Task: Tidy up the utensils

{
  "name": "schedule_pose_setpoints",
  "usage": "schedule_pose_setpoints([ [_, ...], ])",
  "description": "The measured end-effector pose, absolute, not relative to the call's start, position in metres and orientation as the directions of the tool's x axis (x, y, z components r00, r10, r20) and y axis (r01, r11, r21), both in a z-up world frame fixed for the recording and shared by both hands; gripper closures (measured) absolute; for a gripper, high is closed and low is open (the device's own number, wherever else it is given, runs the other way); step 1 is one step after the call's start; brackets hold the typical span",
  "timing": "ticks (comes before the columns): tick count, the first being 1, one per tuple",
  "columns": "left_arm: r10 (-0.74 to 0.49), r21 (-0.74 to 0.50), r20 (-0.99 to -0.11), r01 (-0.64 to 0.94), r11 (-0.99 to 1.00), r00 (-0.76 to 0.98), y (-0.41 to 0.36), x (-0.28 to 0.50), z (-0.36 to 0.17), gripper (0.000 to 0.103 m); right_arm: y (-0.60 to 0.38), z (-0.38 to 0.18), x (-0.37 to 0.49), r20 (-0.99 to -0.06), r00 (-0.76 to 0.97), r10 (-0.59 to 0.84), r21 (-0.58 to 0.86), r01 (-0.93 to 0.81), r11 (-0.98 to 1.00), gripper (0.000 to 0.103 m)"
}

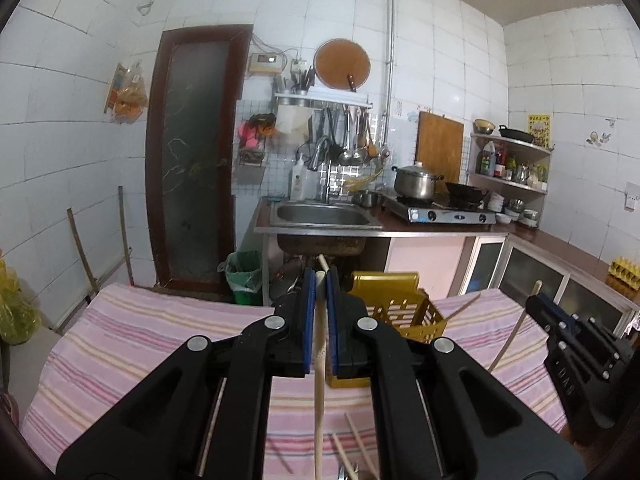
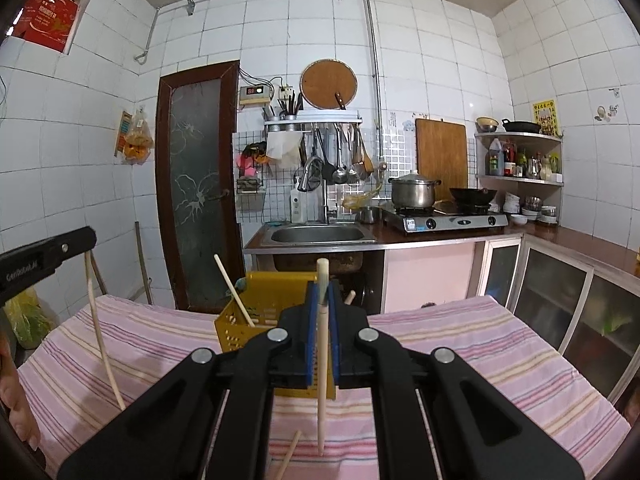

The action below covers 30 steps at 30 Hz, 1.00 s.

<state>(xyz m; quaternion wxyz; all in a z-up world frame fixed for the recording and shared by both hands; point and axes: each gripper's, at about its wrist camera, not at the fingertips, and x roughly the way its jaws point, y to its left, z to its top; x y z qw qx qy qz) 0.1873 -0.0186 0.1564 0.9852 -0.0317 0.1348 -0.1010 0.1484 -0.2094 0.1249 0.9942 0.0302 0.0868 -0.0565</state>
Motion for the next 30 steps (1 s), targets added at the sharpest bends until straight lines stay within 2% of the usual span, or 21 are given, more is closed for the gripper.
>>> schedule_pose_setpoints([
  [14,-0.235,-0.058,-0.178,0.229,0.972,0.956,-0.049,0.221,0.202,0.099,-0.205,0.169,0.173,-0.108,0.990,-0.095,0.026,0.098,0.995,0.097],
  [20,-0.239,-0.097,-0.136,0.227,0.969,0.961,-0.059,0.254,0.232,0.099,-0.202,0.203,0.190,-0.056,0.994,-0.098,0.017,0.099,0.995,0.097],
  [23,-0.247,-0.125,-0.143,0.230,0.965,0.958,-0.062,0.277,0.244,0.099,-0.202,0.219,0.201,-0.034,0.994,-0.103,0.006,0.104,0.995,0.097],
  [30,-0.238,-0.134,-0.128,0.221,0.966,0.963,-0.079,0.324,0.244,0.099,-0.209,0.226,0.240,-0.039,0.993,-0.112,0.013,0.113,0.994,0.097],
])
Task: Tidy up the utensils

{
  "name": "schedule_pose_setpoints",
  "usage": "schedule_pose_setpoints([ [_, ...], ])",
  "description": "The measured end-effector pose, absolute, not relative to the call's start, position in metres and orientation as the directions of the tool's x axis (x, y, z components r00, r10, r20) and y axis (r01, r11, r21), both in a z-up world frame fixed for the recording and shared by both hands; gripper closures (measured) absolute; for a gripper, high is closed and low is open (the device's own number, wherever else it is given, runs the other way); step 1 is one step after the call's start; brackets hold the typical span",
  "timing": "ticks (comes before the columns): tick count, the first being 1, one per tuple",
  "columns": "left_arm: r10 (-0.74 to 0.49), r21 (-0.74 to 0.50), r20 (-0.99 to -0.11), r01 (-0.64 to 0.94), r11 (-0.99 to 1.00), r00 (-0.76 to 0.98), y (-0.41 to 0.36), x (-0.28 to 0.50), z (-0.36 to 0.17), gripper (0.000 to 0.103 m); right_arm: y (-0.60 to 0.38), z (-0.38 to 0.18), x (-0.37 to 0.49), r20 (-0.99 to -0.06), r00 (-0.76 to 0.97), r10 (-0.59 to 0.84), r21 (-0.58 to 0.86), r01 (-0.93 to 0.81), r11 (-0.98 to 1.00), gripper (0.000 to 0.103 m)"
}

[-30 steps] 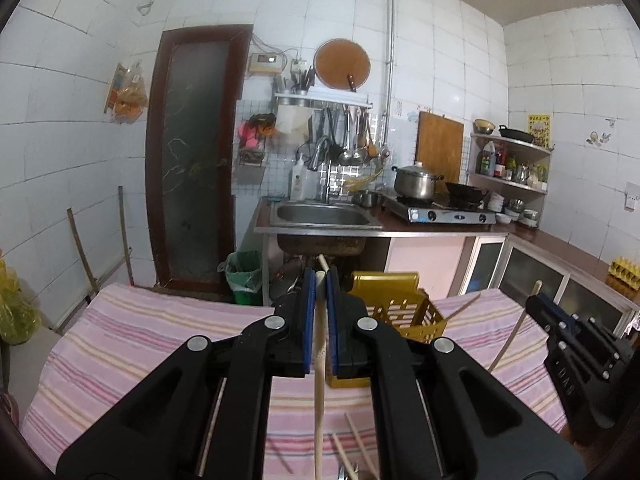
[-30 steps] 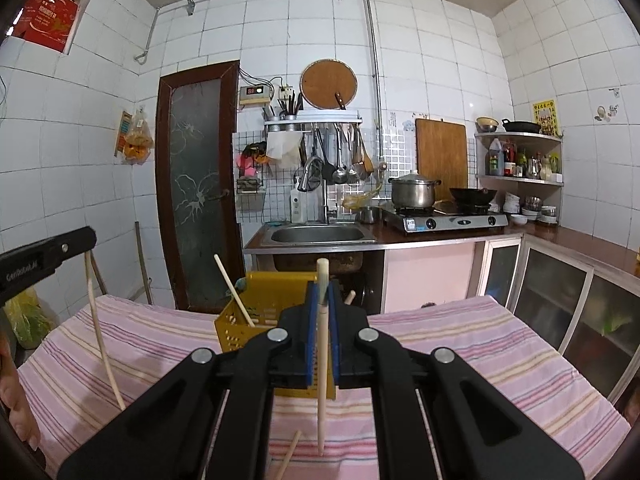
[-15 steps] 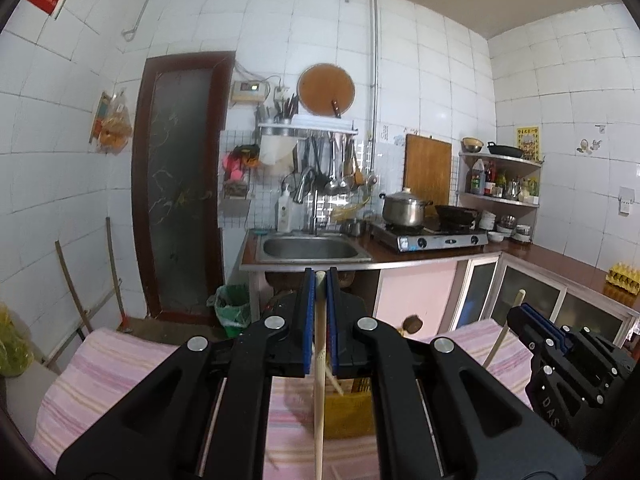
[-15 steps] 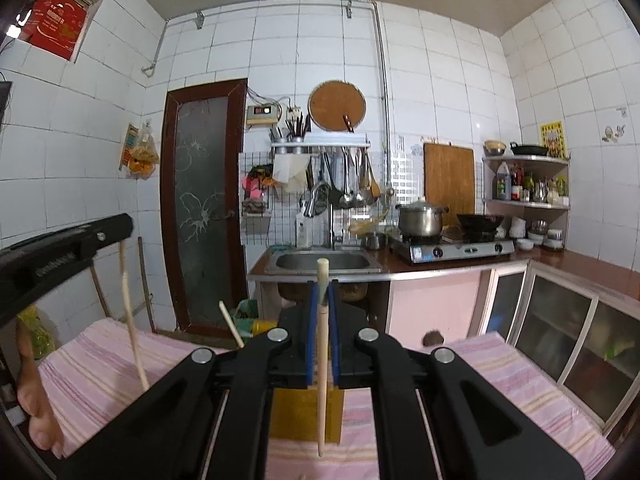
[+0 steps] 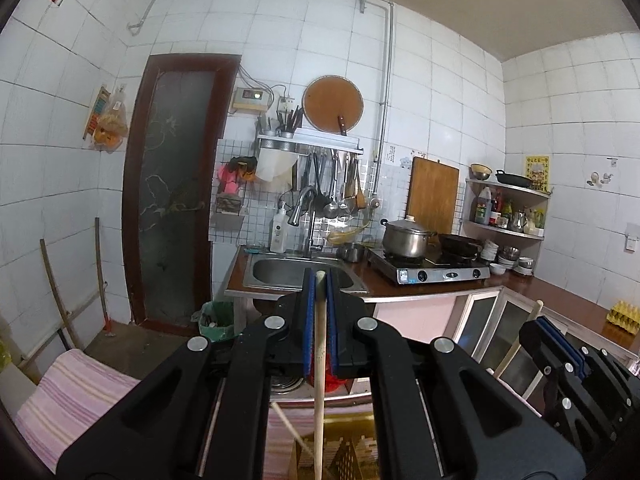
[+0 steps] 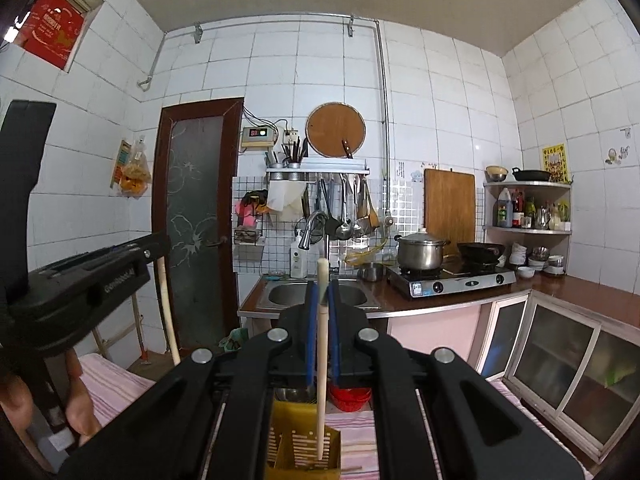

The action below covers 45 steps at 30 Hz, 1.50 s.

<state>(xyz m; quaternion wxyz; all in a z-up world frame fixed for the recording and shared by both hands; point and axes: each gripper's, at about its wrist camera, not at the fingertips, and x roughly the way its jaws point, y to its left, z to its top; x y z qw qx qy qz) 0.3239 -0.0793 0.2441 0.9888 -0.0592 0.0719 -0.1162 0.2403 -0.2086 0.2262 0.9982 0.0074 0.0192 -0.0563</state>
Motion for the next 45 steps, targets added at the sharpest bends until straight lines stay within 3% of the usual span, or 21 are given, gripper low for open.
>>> schedule_pose_setpoints([
  [6,-0.246,-0.151,-0.162,0.222,0.963,0.956,-0.090,0.362,0.208,0.099,-0.216,0.198,0.275,-0.085,0.990,-0.116,0.016,0.118,0.993,0.097],
  [12,-0.226,-0.136,-0.251,0.197,0.971,0.941,-0.092,0.386,0.156,0.098,-0.228,0.150,0.305,-0.195,0.975,-0.105,0.034,0.114,0.993,0.097],
  [17,-0.216,-0.155,-0.286,0.177,0.972,0.934,-0.078,0.379,0.149,0.097,-0.231,0.137,0.308,-0.267,0.956,-0.122,0.001,0.127,0.992,0.096],
  [18,-0.210,-0.151,-0.283,0.172,0.973,0.936,-0.074,0.373,0.151,0.088,-0.234,0.140,0.303,-0.278,0.951,-0.136,-0.001,0.142,0.990,0.096],
  [19,-0.203,-0.148,-0.280,0.167,0.975,0.938,-0.072,0.367,0.154,0.066,-0.236,0.144,0.299,-0.282,0.948,-0.145,0.003,0.152,0.988,0.090],
  [20,-0.186,-0.144,-0.268,0.152,0.978,0.945,-0.066,0.356,0.161,0.053,-0.239,0.148,0.294,-0.286,0.946,-0.151,0.008,0.160,0.987,0.064],
  [21,-0.174,-0.138,-0.256,0.143,0.980,0.951,-0.063,0.348,0.165,0.035,-0.243,0.154,0.285,-0.289,0.944,-0.161,0.017,0.173,0.985,0.049],
  [22,-0.158,-0.125,-0.241,0.131,0.983,0.958,-0.059,0.337,0.170,0.026,-0.246,0.158,0.278,-0.284,0.943,-0.172,0.022,0.185,0.982,0.037],
  [26,-0.102,-0.076,-0.218,0.087,0.993,0.970,-0.040,0.294,0.183,0.006,-0.250,0.169,0.247,-0.288,0.935,-0.207,0.004,0.218,0.976,0.037],
  [33,-0.051,-0.030,-0.303,0.044,0.999,0.952,-0.009,0.241,0.165,0.005,-0.253,0.152,0.198,-0.337,0.915,-0.224,0.035,0.250,0.968,0.030],
  [45,0.036,0.014,-0.456,-0.034,0.999,0.889,0.020,0.218,0.075,0.005,-0.233,0.069,0.178,-0.471,0.857,-0.208,0.022,0.247,0.969,0.023],
])
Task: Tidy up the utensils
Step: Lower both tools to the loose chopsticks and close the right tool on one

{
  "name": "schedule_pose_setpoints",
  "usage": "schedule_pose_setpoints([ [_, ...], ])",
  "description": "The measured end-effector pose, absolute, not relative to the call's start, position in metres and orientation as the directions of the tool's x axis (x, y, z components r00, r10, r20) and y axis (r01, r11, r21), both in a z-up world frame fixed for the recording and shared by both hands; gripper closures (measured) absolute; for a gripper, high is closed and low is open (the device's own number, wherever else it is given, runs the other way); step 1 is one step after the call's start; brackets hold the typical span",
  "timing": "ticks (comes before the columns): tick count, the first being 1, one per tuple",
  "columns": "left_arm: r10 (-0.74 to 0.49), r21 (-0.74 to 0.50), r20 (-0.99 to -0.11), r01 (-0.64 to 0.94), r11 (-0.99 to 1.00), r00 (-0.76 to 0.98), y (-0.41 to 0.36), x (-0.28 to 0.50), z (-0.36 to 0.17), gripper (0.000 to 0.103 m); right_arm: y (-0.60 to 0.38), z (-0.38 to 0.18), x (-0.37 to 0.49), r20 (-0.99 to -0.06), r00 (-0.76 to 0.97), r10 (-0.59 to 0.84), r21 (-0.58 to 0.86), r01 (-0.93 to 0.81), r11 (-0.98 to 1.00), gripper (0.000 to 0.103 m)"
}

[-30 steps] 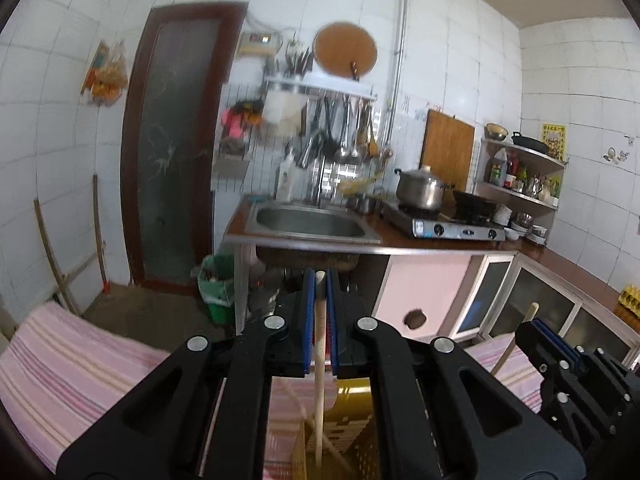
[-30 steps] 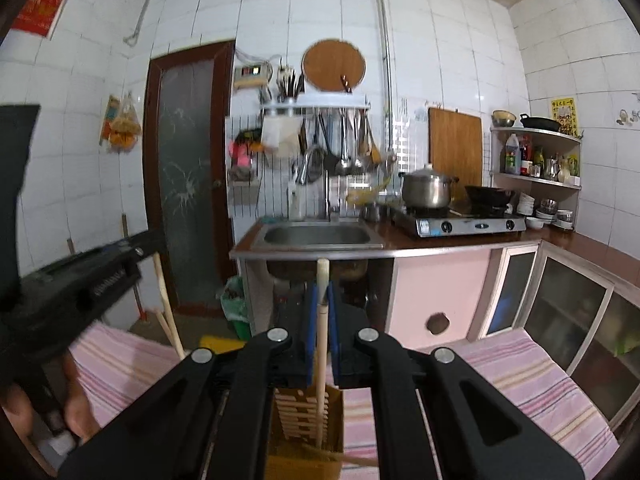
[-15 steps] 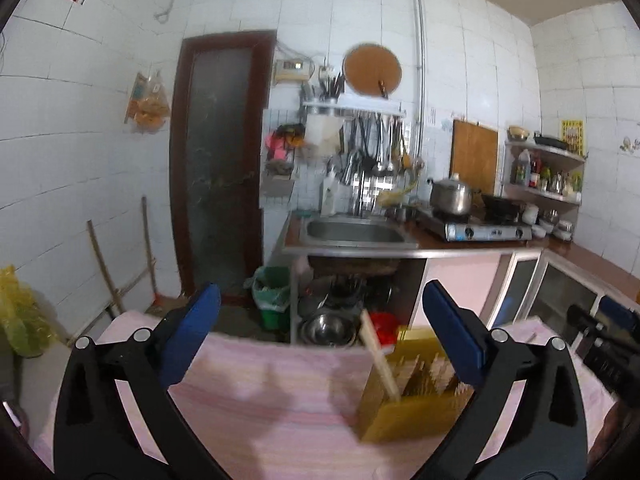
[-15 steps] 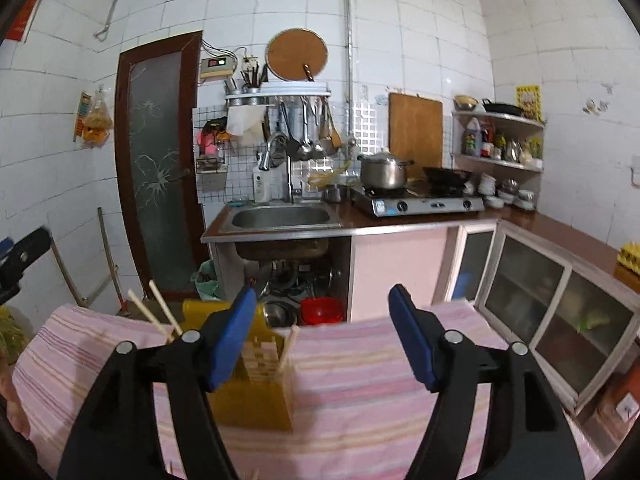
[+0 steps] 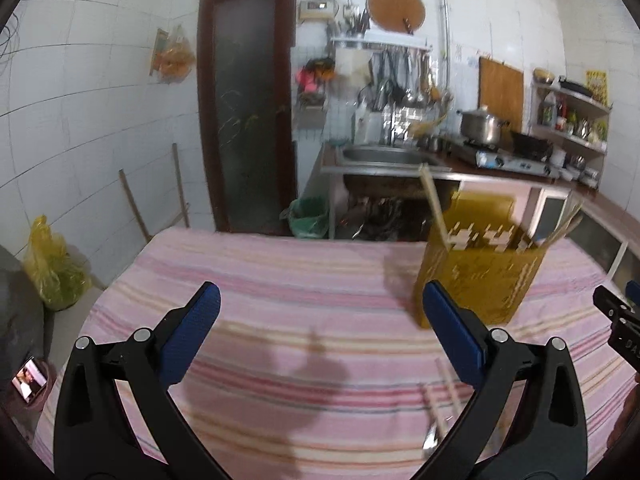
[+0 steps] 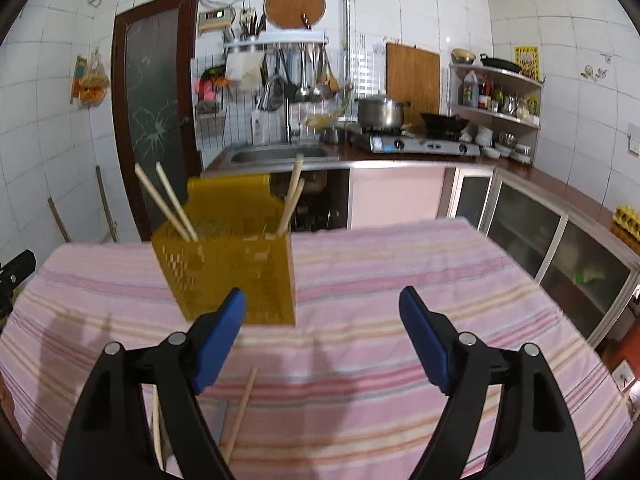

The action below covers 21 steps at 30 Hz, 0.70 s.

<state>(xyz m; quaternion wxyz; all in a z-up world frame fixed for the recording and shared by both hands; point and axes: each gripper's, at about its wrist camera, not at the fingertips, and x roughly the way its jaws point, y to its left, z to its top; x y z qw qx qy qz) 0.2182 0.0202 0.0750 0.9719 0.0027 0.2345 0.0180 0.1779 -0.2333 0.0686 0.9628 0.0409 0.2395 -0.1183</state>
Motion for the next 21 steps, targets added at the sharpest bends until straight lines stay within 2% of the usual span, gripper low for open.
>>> schedule_pose_setpoints([
  [12,0.059,0.030,-0.569,-0.050,0.998,0.820,0.018,0.235,0.006,0.005,-0.212,-0.007,0.202,-0.582,0.793,-0.180,0.004,0.224,0.975,0.021],
  [18,0.041,0.002,-0.615,-0.051,0.999,0.788,0.015,0.241,-0.019,0.005,-0.209,-0.027,0.217,-0.646,0.737,-0.198,-0.031,0.234,0.972,0.021],
  [21,0.052,0.043,-0.626,-0.033,0.999,0.778,0.007,0.244,-0.025,0.005,-0.208,-0.033,0.225,-0.679,0.709,-0.191,-0.032,0.231,0.973,0.021],
])
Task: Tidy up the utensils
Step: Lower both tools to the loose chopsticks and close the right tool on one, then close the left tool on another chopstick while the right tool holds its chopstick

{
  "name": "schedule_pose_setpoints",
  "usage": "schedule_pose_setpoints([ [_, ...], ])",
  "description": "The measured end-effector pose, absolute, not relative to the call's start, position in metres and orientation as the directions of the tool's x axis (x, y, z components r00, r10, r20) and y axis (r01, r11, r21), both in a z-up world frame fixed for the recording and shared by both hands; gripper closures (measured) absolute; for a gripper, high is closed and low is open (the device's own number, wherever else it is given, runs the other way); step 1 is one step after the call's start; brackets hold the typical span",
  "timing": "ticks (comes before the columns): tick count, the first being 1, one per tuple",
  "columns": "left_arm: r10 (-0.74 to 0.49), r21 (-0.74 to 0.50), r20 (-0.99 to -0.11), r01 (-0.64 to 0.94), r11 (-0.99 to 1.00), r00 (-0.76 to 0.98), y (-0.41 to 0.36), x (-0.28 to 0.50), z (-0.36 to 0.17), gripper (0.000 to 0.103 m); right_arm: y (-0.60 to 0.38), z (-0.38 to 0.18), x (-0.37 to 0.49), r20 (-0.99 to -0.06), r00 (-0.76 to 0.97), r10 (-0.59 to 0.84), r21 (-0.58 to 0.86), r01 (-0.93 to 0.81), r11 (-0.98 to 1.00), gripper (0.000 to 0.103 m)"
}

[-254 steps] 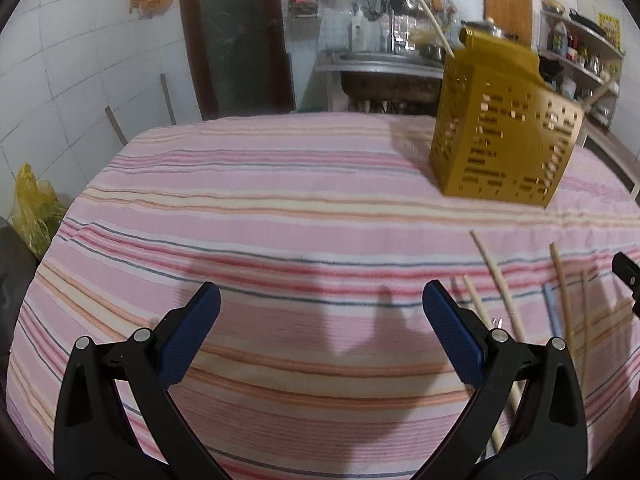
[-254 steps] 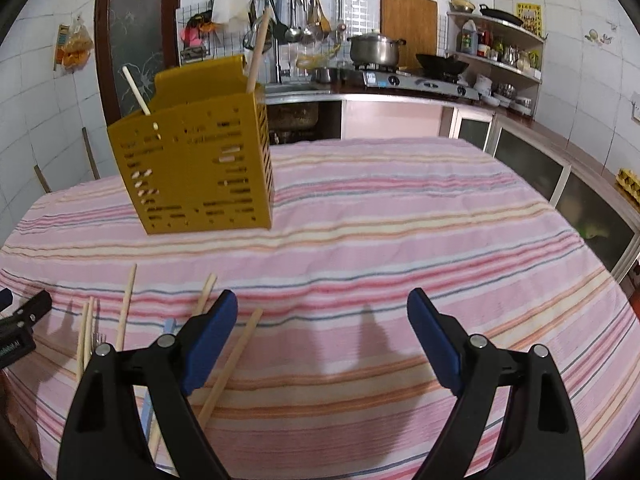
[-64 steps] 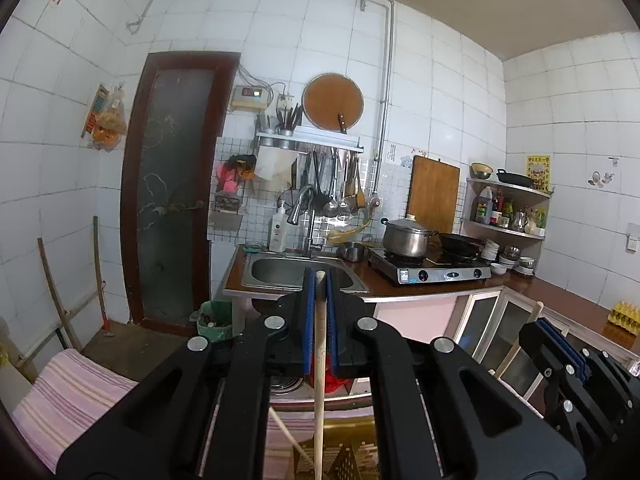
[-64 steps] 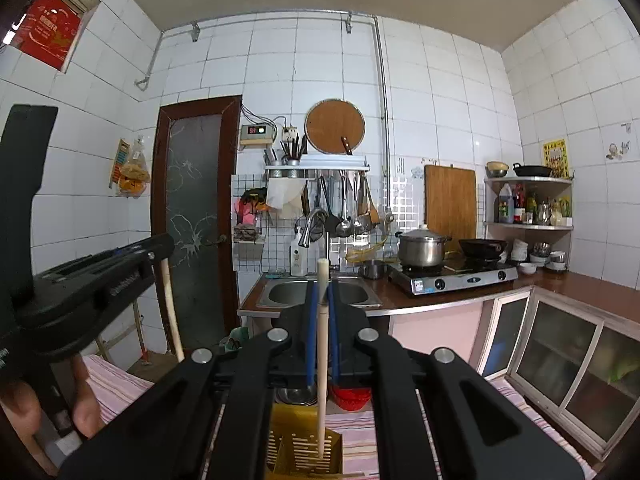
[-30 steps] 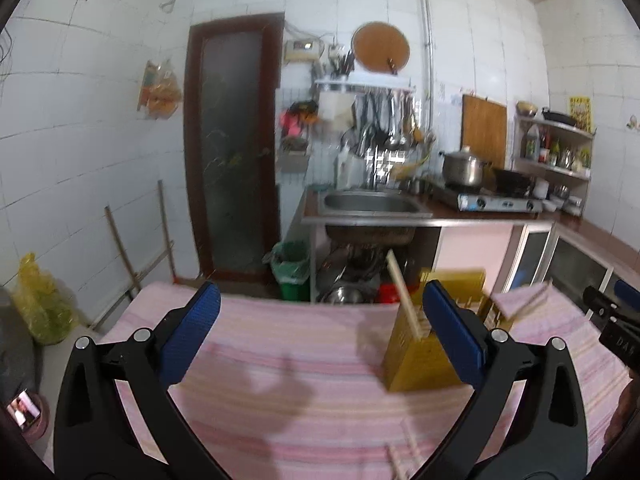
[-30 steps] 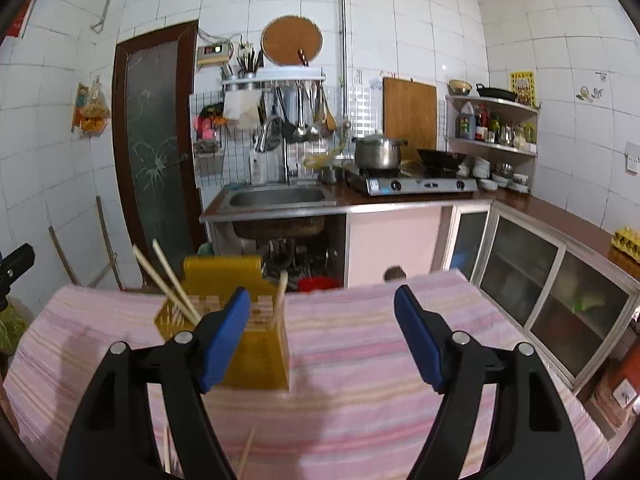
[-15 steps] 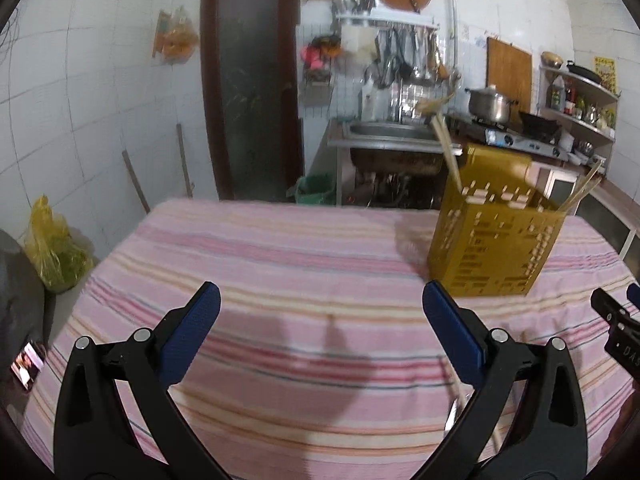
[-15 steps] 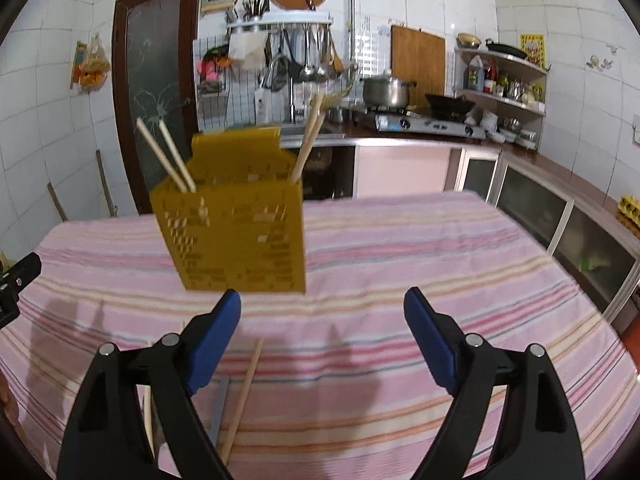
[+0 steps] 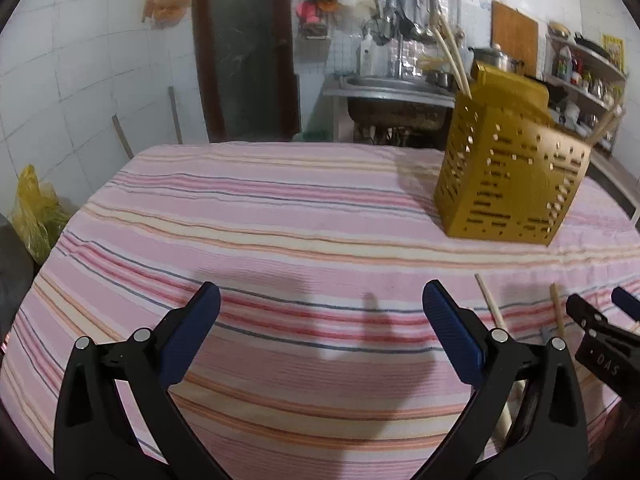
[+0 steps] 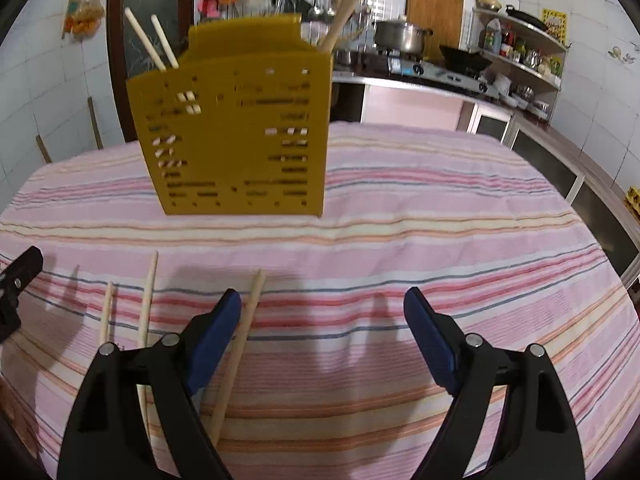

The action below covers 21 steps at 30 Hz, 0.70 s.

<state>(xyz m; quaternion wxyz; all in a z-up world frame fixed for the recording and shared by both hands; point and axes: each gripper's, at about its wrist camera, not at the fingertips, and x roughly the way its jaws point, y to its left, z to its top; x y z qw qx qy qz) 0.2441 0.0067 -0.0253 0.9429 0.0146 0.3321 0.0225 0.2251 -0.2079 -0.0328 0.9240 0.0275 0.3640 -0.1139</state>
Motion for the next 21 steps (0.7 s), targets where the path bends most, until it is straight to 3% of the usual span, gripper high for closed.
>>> schedule_pose_setpoints([
  [3,0.067,0.083,-0.625,-0.019,0.996,0.777,-0.001,0.245,-0.027,0.005,-0.204,-0.037,0.231,-0.701,0.688,-0.187,-0.041,0.223,0.974,0.022],
  [6,0.068,0.097,-0.629,-0.009,0.995,0.775,-0.006,0.245,-0.028,0.005,-0.198,-0.042,0.235,-0.722,0.666,-0.187,-0.059,0.210,0.976,0.033],
  [12,0.066,0.092,-0.648,-0.008,0.996,0.759,-0.008,0.245,-0.031,0.005,-0.185,-0.046,0.239,-0.749,0.643,-0.159,-0.052,0.183,0.982,0.067],
  [14,0.062,0.089,-0.652,-0.006,0.996,0.756,-0.008,0.245,-0.031,0.005,-0.180,-0.045,0.240,-0.753,0.641,-0.151,-0.055,0.166,0.984,0.086],
  [21,0.059,0.089,-0.675,0.002,0.996,0.735,-0.013,0.246,-0.034,0.005,-0.188,-0.043,0.233,-0.765,0.638,-0.090,0.003,0.143,0.990,0.092],
])
